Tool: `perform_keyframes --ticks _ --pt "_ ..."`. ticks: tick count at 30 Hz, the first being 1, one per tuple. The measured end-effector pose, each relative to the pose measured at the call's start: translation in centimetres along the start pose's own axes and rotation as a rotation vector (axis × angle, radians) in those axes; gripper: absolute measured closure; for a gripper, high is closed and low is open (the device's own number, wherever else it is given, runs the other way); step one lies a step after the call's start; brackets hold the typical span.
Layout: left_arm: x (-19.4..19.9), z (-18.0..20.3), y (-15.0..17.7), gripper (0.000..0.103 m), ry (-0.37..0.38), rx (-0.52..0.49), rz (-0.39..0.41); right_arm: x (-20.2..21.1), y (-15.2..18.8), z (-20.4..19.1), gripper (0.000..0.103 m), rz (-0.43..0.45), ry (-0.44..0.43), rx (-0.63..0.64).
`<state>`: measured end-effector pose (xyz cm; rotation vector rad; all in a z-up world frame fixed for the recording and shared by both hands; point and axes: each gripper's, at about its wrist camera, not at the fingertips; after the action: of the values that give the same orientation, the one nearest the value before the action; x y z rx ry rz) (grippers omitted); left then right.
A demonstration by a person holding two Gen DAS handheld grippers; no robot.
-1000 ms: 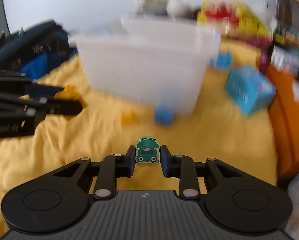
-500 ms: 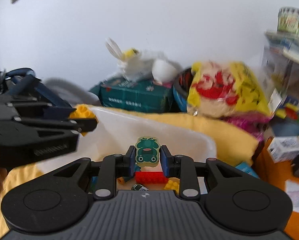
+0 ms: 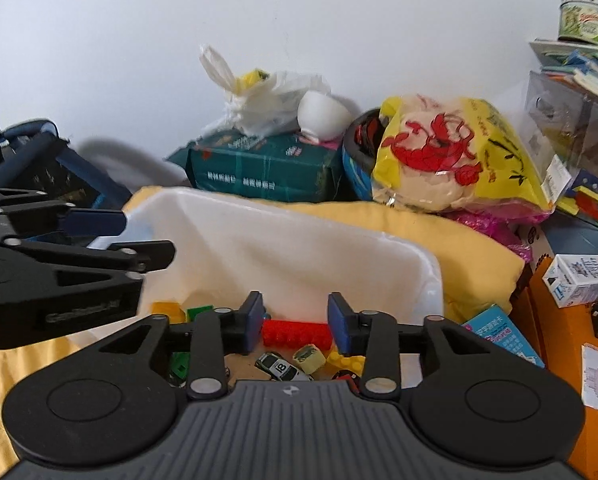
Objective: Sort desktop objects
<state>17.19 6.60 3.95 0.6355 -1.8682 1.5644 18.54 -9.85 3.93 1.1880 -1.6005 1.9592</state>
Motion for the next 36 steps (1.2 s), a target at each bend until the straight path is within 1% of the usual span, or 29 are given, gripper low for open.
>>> perform_keyframes --ticks 1,2,4,6,7,9,11,12,13,15,16,18,20,22,24,25,27,28,29,30,33,36 --pt "0.8 0.1 0.5 0.042 0.000 -0.005 0.022 0.6 0.3 0.1 0.061 0.014 -0.002 -0.003" --pt "1.5 0.3 1.0 0.040 -0.003 -0.008 0.038 1.2 0.6 0.3 0.061 0.027 -0.003 -0.005" --pt "2.7 0.7 2.6 0.040 -0.016 -0.011 0.070 2.3 1.7 0.7 0.061 0.047 -0.017 0.000" --pt "3.1 1.1 4.3 0.040 -0.009 0.003 0.069 3.2 3.1 1.1 0.061 0.063 -0.019 0.008" --pt "3.1 1.3 5.3 0.040 -0.001 0.006 0.062 3.5 4.2 1.4 0.061 0.064 -0.012 0.013" --pt "2.9 2.0 7.2 0.040 0.002 -0.009 0.034 3.6 6.1 2.1 0.060 0.036 -0.008 0.008" --pt "2.7 2.7 8.7 0.040 0.017 -0.019 -0.006 4.2 8.3 3.1 0.060 0.061 -0.023 -0.006" --pt "2.7 3.0 9.5 0.040 0.032 -0.012 -0.038 4.6 8.9 3.2 0.060 0.067 -0.002 0.001" --pt "2.7 3.2 10.1 0.040 0.045 0.002 -0.051 5.0 9.6 3.4 0.060 0.069 0.025 0.000" --pt "2.5 3.7 11.3 0.040 0.112 0.023 -0.089 5.5 11.1 3.8 0.060 0.084 0.021 -0.016" --pt "2.0 4.2 11.6 0.040 0.137 0.014 -0.108 5.4 11.8 4.1 0.060 0.068 0.013 -0.026" --pt "0.9 5.7 12.0 0.040 0.144 -0.043 -0.141 4.5 12.5 4.3 0.060 0.022 0.020 -0.045" --pt "-0.1 6.9 12.1 0.040 0.151 -0.107 -0.145 3.5 13.3 4.3 0.060 -0.029 0.010 -0.059" --pt "-1.5 7.9 12.1 0.041 0.159 -0.162 -0.159 3.1 13.9 4.2 0.060 -0.050 0.001 -0.055" --pt "-2.8 8.6 12.0 0.046 0.160 -0.207 -0.172 2.8 14.1 3.8 0.060 -0.071 0.000 -0.040" --pt "-3.5 8.9 11.9 0.050 0.158 -0.227 -0.179 2.9 14.5 3.7 0.060 -0.073 -0.003 -0.036" --pt "-5.0 9.2 11.9 0.063 0.154 -0.255 -0.217 2.7 14.9 3.3 0.060 -0.090 -0.005 -0.019" --pt "-5.7 9.2 11.8 0.073 0.154 -0.258 -0.235 2.6 15.1 3.1 0.060 -0.098 -0.005 -0.012" --pt "-6.0 9.1 11.8 0.079 0.165 -0.257 -0.246 2.5 15.2 2.9 0.060 -0.104 -0.006 -0.004" --pt "-6.2 8.9 11.8 0.083 0.181 -0.249 -0.248 2.4 15.3 2.7 0.060 -0.106 -0.007 0.003" --pt "-5.5 8.2 12.1 0.083 0.193 -0.200 -0.250 2.0 15.5 2.2 0.060 -0.111 -0.005 0.032" --pt "-3.5 7.6 13.3 0.083 0.202 -0.153 -0.257 1.1 15.2 1.8 0.060 -0.106 -0.030 0.074"
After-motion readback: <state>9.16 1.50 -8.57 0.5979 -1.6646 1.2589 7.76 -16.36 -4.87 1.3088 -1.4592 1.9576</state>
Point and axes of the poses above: each gripper's, at about its wrist camera, not at the fingertips, and x roughly against the way its jaws point, z to its right, y to its underside, and after that the axes turned 13 degrees about -z, right-handed
